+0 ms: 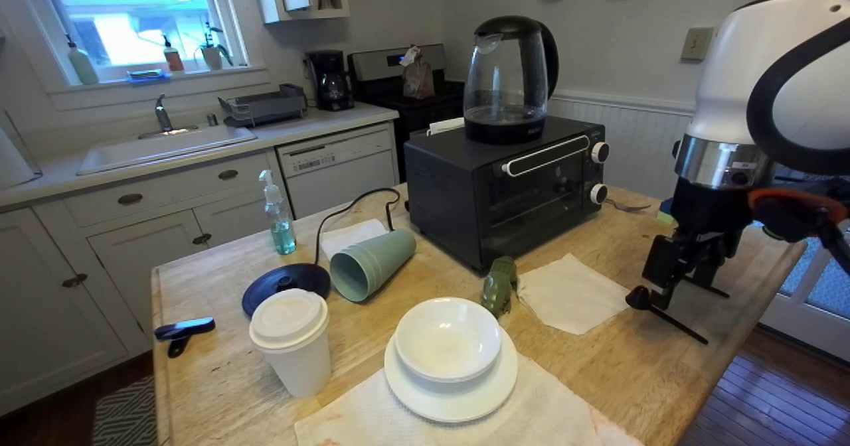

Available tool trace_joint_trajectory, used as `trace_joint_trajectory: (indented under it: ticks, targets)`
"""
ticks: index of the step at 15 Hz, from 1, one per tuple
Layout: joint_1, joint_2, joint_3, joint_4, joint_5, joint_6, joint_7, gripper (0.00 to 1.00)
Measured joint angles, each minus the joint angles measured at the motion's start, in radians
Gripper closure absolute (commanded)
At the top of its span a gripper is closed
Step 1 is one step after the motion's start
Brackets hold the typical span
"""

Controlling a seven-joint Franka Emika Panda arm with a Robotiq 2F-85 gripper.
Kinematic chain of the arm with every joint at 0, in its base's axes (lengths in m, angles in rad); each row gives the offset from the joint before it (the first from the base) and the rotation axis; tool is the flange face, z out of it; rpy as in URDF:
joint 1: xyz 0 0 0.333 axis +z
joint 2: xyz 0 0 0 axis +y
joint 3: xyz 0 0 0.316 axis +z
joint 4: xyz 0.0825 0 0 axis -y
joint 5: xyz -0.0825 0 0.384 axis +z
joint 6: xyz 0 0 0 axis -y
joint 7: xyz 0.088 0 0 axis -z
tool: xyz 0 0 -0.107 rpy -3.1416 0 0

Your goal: Pick up the black scoop on the left and place it on top of the scoop on the right

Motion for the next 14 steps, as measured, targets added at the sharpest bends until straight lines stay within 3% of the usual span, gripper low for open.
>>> trace_joint_trajectory:
  ticks: [7, 9, 14]
  targets:
    - [0.001, 0.106, 0.005, 0.000, -0.003, 0.075, 0.043, 0.00]
    - [0.001, 0.126, 0.005, 0.001, -0.001, 0.095, 0.043, 0.26]
    - [0.000, 0.161, 0.004, 0.001, -0.002, 0.139, 0.040, 0.62]
